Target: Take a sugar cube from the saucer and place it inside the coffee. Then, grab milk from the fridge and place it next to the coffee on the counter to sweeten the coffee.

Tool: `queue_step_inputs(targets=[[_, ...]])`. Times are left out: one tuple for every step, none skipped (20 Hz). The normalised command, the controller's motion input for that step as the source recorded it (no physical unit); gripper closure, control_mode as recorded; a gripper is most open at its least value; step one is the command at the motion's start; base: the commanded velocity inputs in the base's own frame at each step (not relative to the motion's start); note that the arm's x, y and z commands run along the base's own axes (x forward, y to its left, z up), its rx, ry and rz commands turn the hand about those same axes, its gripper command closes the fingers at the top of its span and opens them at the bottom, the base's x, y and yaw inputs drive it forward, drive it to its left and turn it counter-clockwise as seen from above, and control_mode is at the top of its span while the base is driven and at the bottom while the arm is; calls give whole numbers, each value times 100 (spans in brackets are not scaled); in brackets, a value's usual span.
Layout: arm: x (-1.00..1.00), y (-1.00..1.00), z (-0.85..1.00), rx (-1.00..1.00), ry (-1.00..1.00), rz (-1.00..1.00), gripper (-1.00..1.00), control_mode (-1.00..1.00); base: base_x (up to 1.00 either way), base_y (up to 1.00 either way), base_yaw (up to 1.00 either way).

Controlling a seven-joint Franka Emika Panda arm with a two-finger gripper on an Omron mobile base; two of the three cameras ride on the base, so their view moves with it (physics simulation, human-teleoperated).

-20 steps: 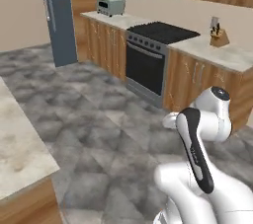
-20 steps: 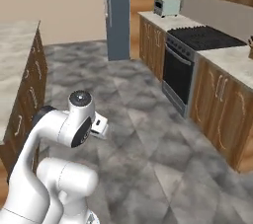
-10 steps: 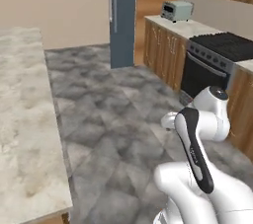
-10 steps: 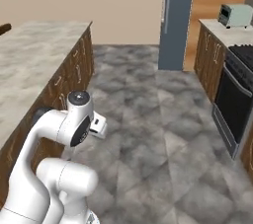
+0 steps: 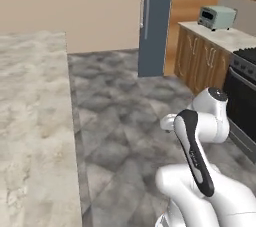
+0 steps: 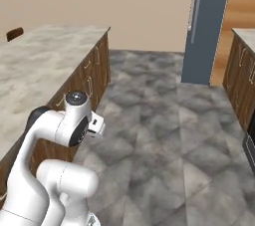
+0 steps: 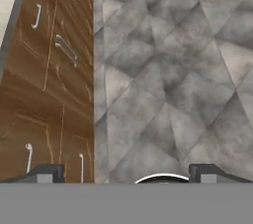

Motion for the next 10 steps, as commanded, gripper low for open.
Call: queue_step_inputs(targets=[[0, 0, 0, 0, 0, 0, -100, 100, 100, -1, 6], [0, 0, 0, 0, 0, 0, -100, 100, 100, -1, 3], [0, 0, 0, 0, 0, 0, -100, 100, 100, -1, 0], [0, 0, 0, 0, 0, 0, -100, 100, 100, 0, 0], [0, 0, 0, 0, 0, 0, -100, 100, 100, 0, 0], [0, 0, 0, 0, 0, 0, -100, 100, 100, 0, 0], [0, 0, 0, 0, 0, 0, -100, 100, 100, 0, -1], [0, 0, 0, 0, 0, 0, -100, 100, 100, 0, -1], [0, 0, 0, 0, 0, 0, -100, 100, 100, 0, -1], [0, 0, 0, 0, 0, 0, -100, 100, 100, 0, 0]])
